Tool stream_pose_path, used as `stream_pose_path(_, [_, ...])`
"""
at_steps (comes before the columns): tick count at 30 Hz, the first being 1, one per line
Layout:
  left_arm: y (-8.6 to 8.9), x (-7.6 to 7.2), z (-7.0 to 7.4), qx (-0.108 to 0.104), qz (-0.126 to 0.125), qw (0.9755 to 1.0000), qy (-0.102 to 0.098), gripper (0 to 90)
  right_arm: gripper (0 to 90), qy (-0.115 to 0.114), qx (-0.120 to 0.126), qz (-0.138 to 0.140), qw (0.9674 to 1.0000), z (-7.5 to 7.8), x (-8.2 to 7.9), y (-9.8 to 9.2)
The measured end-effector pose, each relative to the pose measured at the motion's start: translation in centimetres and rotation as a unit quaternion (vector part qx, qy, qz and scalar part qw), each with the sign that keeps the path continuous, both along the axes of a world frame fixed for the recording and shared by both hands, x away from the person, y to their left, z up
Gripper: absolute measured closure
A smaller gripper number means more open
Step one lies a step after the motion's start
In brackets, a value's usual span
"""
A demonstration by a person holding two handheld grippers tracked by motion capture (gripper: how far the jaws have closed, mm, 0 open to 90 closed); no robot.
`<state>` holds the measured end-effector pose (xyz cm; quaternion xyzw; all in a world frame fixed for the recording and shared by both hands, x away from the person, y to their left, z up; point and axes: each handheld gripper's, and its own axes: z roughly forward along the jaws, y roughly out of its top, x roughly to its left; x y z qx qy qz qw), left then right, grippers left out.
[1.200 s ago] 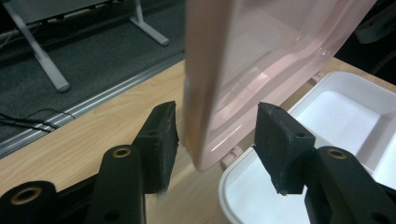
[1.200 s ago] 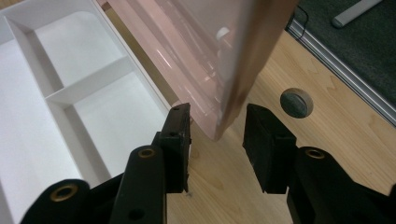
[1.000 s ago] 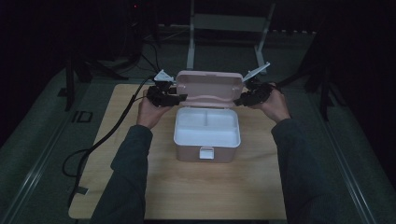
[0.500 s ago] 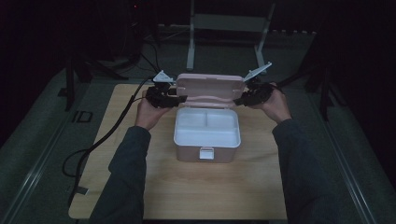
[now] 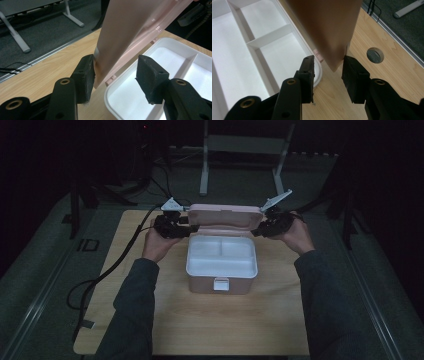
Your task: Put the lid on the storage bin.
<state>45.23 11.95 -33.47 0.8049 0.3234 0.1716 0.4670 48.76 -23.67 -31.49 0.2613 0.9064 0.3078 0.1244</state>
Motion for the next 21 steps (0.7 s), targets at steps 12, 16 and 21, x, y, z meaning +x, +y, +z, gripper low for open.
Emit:
stream_pose_path(12, [0.11,-0.67,0.25,0.0,-0.008,1.0,-0.005,48.4,61.8,-0.005,-0.004,0.011,0.9999,0.04,-0.65,-0.2])
stream_pose_path(16, [0.13,-0.82,0.28,0.002,-0.01,0.9999,-0.007,48.4,61.8,-0.007,-0.003,0.01,0.9999,0.02,-0.8,-0.2])
stream_pose_path(21, [0.16,-1.04,0.3,0.002,-0.013,0.9999,-0.008,48.5,61.9,-0.008,-0.001,0.012,0.9999,0.09,-0.9,-0.22])
